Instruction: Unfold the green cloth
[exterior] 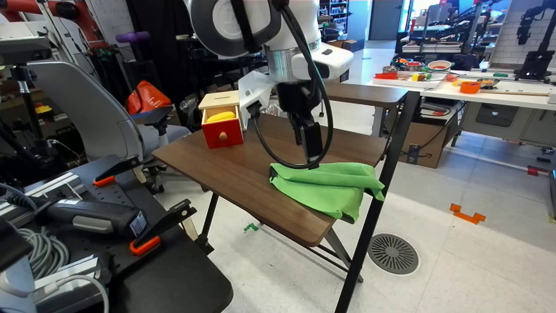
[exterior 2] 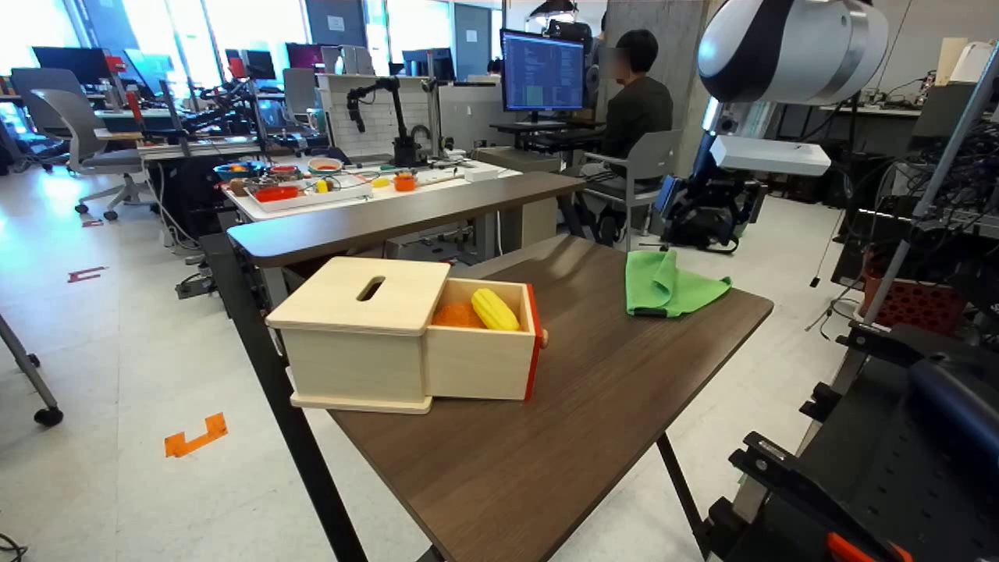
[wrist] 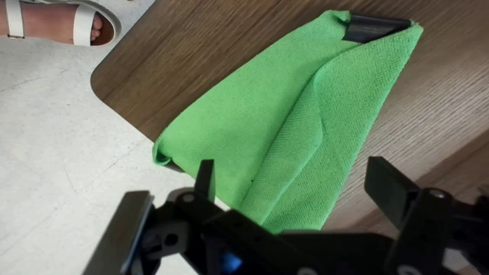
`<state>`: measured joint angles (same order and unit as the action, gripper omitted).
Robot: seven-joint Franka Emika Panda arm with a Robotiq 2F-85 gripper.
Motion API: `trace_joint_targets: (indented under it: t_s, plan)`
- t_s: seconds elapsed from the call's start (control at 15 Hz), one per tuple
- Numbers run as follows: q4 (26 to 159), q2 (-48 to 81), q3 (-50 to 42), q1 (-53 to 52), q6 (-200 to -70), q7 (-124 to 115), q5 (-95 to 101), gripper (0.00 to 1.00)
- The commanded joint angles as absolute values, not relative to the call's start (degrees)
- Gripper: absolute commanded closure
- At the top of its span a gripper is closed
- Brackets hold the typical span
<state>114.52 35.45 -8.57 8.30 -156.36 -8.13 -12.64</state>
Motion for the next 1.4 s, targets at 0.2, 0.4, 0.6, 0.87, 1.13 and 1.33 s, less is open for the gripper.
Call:
trace_joint_targets:
  t_s: [0.2,0.4,0.6,0.87,1.13,1.33]
  plan:
    - [109.64,42.45,-10.52,5.77,-155.85,-13.21,-10.03,0.0]
    - [108.42,44.42,-10.69,5.38,-156.23,-13.92,-9.46,0.0]
    - [107.31,45.81,-10.49,5.29,-156.03,-14.25,-9.11,0.06]
    - [106.17,46.89,-10.7,5.07,-155.78,-14.18,-8.97,0.5]
    - [105.58,47.46,-10.68,5.23,-155.74,-14.02,-9.01,0.8]
    - [105.42,47.61,-10.71,5.28,-155.7,-13.87,-9.0,1.0]
